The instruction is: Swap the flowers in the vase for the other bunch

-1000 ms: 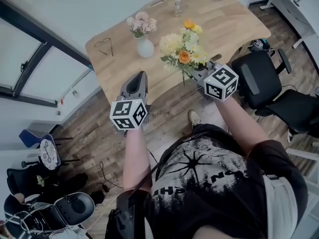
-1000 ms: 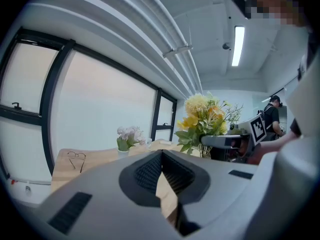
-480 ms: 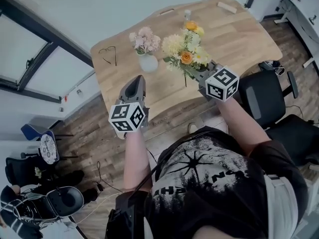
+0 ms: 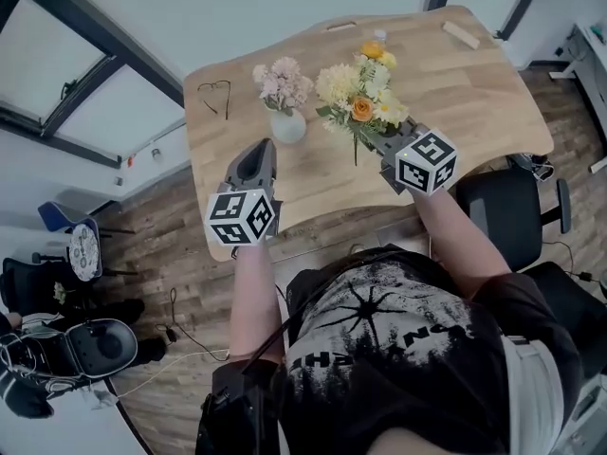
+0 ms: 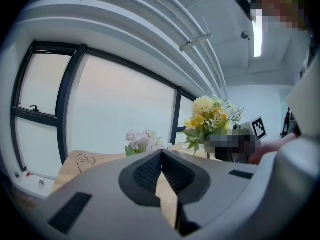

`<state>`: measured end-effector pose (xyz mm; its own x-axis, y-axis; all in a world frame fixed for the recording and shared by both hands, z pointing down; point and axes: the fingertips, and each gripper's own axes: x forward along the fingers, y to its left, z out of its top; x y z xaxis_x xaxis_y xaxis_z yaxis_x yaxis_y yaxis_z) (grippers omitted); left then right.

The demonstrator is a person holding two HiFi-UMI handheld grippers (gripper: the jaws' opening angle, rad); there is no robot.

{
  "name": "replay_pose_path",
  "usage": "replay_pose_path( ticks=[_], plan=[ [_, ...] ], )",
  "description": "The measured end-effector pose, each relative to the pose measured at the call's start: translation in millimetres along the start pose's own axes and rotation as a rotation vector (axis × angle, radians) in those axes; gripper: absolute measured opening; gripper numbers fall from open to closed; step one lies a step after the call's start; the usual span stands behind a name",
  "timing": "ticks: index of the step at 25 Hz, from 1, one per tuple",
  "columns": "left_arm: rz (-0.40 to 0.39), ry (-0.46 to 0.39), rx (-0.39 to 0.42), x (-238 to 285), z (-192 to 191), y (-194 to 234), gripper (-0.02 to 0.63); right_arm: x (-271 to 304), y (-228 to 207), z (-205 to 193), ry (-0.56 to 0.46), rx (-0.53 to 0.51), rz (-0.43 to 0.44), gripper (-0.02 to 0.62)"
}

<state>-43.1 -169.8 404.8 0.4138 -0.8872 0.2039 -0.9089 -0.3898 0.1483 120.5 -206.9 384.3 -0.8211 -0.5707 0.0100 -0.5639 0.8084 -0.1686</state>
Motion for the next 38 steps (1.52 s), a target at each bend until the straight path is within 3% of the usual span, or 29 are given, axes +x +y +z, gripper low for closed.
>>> replay_pose_path(
  ticks=[14,25,30,38],
  plan=[
    [0.02,0.023,0.049,25.4,-6.5,17.1,0.015,6.4,-19.4,-7.7,0.004,0.031,-0.02,0.086],
    [-0.074,0.074,0.133,58.1,-10.0,52.7,0.021,22.2,-38.7,-0.2,-0.033,0.052,-0.16,0.086],
    [-0.133,0.108,0.175,75.5,-24.5,66.4,0.195,28.7,-47.1,-4.9,-0.025,0.061,-0.227,0.086],
    [-0.207,0.132,0.171,105.1,-41.0,73.7,0.316,28.0,-57.2,-16.7,0.009,0.084,-0.306,0.086]
  ],
)
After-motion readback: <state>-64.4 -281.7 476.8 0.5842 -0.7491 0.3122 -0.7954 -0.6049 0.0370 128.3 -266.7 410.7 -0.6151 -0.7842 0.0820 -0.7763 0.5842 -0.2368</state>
